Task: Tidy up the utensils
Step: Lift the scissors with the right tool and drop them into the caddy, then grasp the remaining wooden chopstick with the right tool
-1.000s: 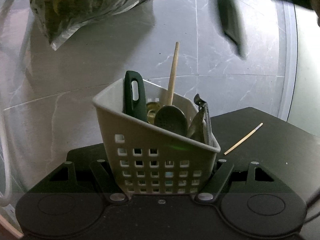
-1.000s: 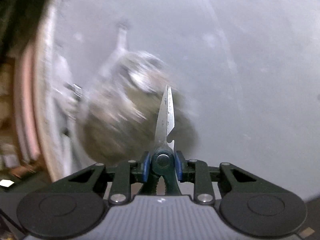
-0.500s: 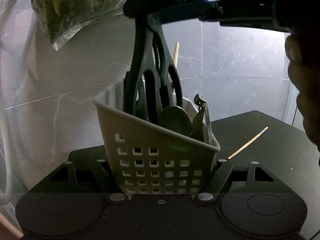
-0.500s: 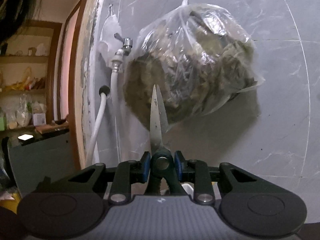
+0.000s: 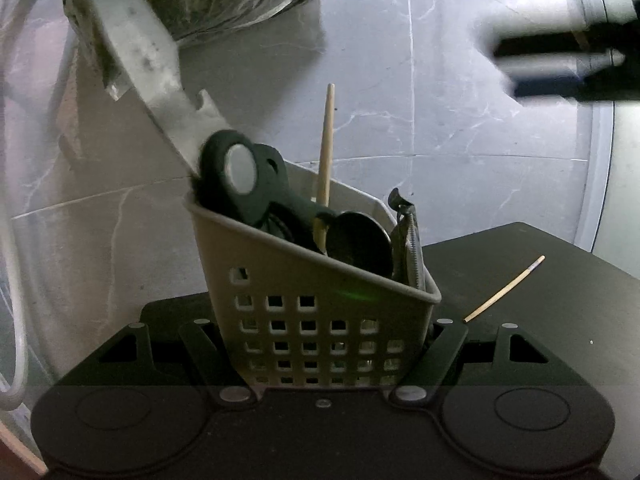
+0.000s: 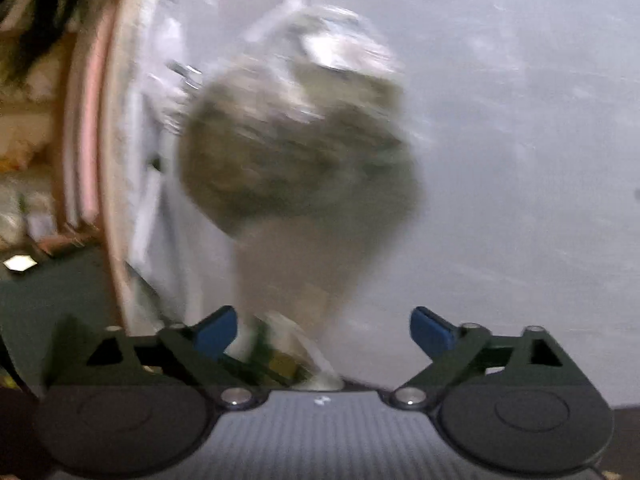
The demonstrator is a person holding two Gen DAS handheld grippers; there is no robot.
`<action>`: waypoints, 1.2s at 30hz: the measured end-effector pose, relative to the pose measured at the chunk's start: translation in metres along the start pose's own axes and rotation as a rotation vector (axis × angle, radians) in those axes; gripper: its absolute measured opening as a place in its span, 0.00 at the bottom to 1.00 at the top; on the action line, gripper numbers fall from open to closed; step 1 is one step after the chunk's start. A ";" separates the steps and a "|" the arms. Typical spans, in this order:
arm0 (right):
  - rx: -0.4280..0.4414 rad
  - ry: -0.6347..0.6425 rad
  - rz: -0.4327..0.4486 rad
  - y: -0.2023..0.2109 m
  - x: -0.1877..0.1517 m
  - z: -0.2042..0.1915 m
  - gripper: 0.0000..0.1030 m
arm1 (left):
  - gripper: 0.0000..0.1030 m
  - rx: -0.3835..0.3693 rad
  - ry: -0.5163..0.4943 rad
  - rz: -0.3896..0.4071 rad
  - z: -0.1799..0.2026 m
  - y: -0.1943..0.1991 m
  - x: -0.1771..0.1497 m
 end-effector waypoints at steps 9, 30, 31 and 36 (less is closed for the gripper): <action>0.133 0.478 -0.605 -0.070 -0.117 0.132 0.77 | 0.75 0.079 0.027 -0.016 0.005 0.000 0.003; 0.518 0.679 -0.926 -0.108 -0.153 0.141 0.08 | 0.75 0.226 0.084 -0.024 0.025 -0.008 0.007; 0.499 0.657 -0.916 -0.107 -0.154 0.143 0.07 | 0.75 0.224 0.083 -0.026 0.025 -0.008 0.007; 0.372 0.527 -0.876 -0.094 -0.158 0.141 0.05 | 0.75 0.208 0.078 -0.028 0.020 -0.007 0.008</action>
Point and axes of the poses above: each gripper's, at about its wrist camera, not at the fingertips, and y roughly against the way its jaws point, z to its right, x to its top, the point moved 10 cm from there along -y, roughly the way its jaws point, and after that the axes turned 6 degrees about -x, right-handed, at the moved point
